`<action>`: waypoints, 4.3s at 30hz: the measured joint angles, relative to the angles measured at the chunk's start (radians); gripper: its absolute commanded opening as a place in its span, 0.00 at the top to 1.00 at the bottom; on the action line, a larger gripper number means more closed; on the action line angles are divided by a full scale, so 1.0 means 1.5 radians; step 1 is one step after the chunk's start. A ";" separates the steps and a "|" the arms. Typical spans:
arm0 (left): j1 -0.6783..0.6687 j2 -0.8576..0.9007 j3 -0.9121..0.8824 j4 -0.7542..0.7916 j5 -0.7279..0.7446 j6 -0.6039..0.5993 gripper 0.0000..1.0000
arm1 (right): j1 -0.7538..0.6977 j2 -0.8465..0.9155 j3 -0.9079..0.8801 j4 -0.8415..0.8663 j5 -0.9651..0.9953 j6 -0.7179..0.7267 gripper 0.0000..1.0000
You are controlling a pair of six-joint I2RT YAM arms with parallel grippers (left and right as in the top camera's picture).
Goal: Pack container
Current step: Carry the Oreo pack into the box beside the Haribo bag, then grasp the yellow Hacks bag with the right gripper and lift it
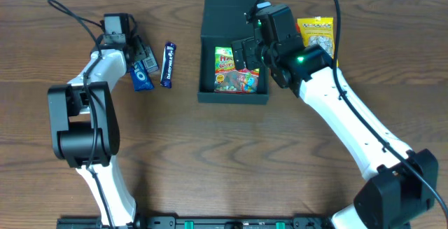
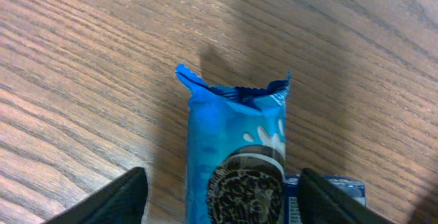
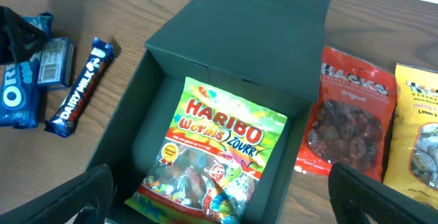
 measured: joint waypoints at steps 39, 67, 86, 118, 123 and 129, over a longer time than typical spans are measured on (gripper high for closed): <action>0.009 0.020 0.004 -0.010 0.002 0.000 0.82 | -0.030 0.000 0.000 -0.049 0.044 0.000 0.01; -0.240 -0.192 0.010 -0.085 0.090 0.087 0.94 | -0.214 -0.001 0.000 -0.107 0.047 0.049 0.01; -0.325 -0.079 0.010 0.042 0.096 0.085 0.94 | -0.222 -0.002 0.000 -0.153 0.039 0.049 0.01; -0.248 -0.116 0.067 -0.070 0.032 0.072 0.29 | -0.222 -0.002 0.000 -0.152 0.018 0.049 0.01; -0.170 -0.116 0.067 -0.108 0.023 0.072 0.29 | -0.222 -0.002 0.000 -0.140 0.018 0.049 0.01; -0.121 -0.116 0.067 -0.116 0.021 0.072 0.28 | -0.222 -0.002 0.000 -0.064 0.034 0.049 0.01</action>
